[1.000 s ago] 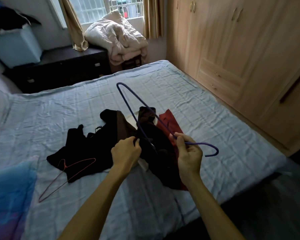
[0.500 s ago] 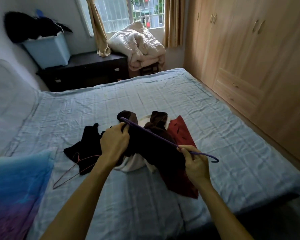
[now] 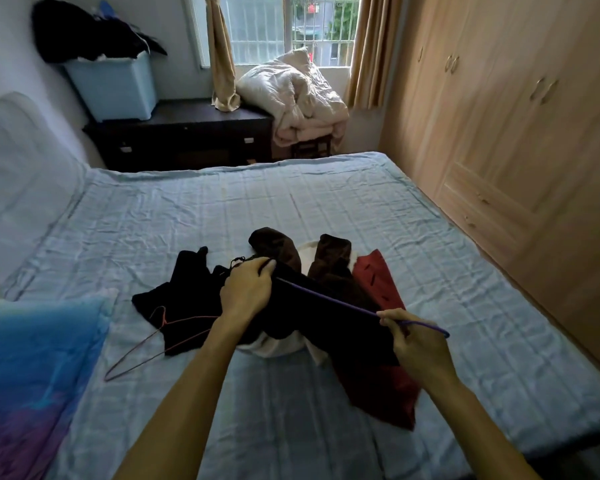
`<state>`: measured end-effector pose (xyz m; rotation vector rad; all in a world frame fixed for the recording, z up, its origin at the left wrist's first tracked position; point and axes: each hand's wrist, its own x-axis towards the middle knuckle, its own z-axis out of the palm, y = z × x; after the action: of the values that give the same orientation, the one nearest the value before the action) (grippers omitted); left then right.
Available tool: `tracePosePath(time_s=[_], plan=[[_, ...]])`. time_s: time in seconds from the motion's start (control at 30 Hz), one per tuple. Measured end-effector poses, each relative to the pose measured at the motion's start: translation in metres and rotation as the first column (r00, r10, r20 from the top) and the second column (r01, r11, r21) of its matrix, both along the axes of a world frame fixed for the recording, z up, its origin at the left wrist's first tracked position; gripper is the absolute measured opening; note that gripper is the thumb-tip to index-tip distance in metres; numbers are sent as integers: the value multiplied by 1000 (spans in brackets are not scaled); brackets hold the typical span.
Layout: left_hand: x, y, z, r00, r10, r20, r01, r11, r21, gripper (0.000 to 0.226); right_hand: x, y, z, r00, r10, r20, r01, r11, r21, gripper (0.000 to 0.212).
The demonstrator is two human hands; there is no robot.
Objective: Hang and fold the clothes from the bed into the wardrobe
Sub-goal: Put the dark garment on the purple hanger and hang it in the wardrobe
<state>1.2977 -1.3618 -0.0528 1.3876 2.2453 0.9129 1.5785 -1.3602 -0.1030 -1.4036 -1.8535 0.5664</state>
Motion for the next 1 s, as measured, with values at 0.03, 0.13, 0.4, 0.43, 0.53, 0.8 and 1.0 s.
tracePosePath(time_s=[0.03,0.13,0.4,0.43,0.53,0.8,1.0], plan=[[-1,2,0,999,-32,-19,32,999,10,29,-8,3,-1,999,-8,42,9,1000,-9,30],[-1,7,-1,983,-107,-151,122,988,97,28,-36,10,2,992,-67,107,71,997,-32,22],[-3,25,-32,925,-207,-319,282,936,210,32,-100,25,5,941,-85,328,104,994,-39,18],[-4,26,-35,919,-221,-327,298,931,210,33,-104,26,4,941,-96,323,110,994,-23,17],[-7,28,-44,906,-241,-347,339,905,257,36,-108,29,5,952,-159,262,143,986,82,11],[-29,27,-60,715,-639,-282,641,761,-101,80,-104,49,-2,988,-131,84,134,990,-36,12],[-28,45,-75,646,-588,-488,609,782,-135,76,-97,64,-5,999,-6,37,8,998,-57,12]])
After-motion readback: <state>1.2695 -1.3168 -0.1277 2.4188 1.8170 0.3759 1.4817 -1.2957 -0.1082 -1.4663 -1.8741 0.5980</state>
